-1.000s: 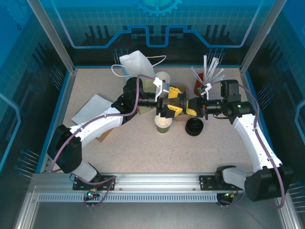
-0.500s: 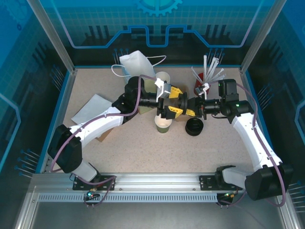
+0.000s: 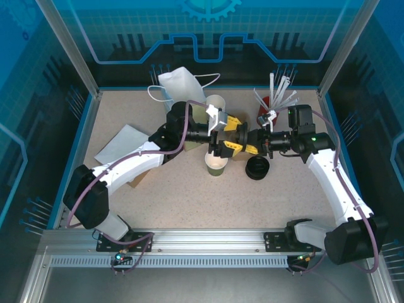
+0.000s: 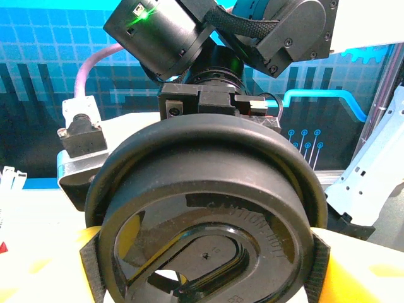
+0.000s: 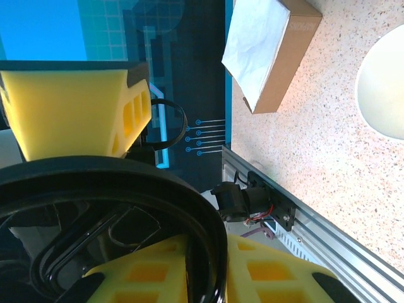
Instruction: Pack the takeout coffee
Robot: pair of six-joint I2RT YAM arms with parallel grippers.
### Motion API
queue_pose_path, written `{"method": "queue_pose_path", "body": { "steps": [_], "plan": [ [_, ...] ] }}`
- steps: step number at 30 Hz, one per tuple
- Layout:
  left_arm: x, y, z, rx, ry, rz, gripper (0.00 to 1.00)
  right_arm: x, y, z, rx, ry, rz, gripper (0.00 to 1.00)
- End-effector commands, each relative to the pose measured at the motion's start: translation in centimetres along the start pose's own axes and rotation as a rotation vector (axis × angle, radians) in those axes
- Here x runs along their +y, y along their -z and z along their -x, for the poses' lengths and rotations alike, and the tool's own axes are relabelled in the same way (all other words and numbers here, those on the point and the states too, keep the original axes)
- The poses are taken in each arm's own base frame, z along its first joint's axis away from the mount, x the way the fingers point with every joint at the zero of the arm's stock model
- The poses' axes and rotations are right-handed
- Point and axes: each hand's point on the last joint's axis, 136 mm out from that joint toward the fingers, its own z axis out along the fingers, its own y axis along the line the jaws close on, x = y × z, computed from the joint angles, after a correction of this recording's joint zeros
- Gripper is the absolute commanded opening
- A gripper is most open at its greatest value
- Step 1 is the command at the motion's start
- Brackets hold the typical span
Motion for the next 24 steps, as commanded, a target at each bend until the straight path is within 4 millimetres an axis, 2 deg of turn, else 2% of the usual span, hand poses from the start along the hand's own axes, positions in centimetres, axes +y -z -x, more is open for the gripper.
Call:
{"method": "queue_pose_path", "body": {
  "steps": [1,6,12,18,24],
  "plan": [
    [0.1,-0.6,-0.7,0.028,-0.005,0.000,0.75,1.6,-0.2,-0.7,0.035,0.050,0.029,0.21],
    [0.0,-0.2,-1.2,0.067,-0.008,0.023,0.75,0.9,-0.1,-0.5,0.016,0.048,-0.002,0.28],
    [-0.4,0.9,-2.2,0.151,-0.021,0.064,0.75,-1.1,0.2,0.0,-0.027,0.041,-0.075,0.40],
    [-0.8,2.7,-3.9,0.296,-0.033,0.122,0.75,-5.4,2.3,0.7,-0.123,0.025,-0.286,0.48],
    [-1.2,5.0,-7.3,0.543,-0.048,0.177,0.74,-10.4,6.1,0.8,-0.236,0.045,-0.583,0.51]
  ]
}}
